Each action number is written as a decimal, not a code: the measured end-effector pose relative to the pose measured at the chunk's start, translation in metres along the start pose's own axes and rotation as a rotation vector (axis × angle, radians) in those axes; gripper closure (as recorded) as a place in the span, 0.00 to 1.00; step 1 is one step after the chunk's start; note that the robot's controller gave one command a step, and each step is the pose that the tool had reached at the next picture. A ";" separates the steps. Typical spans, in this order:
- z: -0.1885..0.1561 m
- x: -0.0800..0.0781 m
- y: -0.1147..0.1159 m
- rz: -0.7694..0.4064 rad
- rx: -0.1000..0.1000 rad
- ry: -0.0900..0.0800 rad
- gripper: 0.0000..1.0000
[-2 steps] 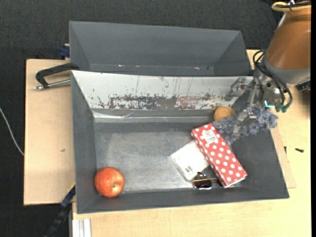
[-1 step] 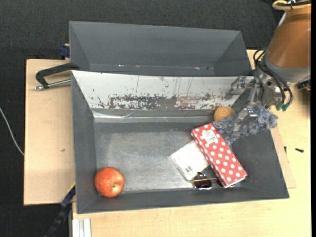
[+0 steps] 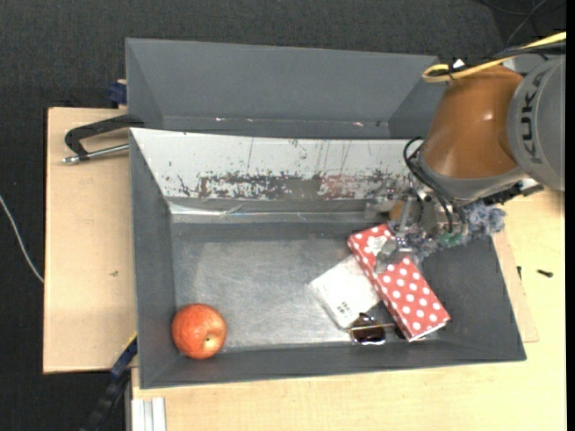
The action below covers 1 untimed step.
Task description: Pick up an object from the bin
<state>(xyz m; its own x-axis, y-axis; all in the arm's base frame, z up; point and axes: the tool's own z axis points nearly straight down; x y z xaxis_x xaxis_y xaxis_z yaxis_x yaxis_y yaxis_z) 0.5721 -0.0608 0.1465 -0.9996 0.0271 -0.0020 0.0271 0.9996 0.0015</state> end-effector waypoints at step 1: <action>-0.014 0.012 0.044 0.235 0.000 -0.002 0.00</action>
Offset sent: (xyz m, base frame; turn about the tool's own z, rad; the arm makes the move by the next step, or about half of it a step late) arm 0.0280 0.0088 -0.0179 0.1953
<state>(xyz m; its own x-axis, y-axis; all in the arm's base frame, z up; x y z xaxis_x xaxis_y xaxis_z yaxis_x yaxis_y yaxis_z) 0.5616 -0.0160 0.1607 -0.9660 0.2587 -0.0037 0.2587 0.9660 0.0022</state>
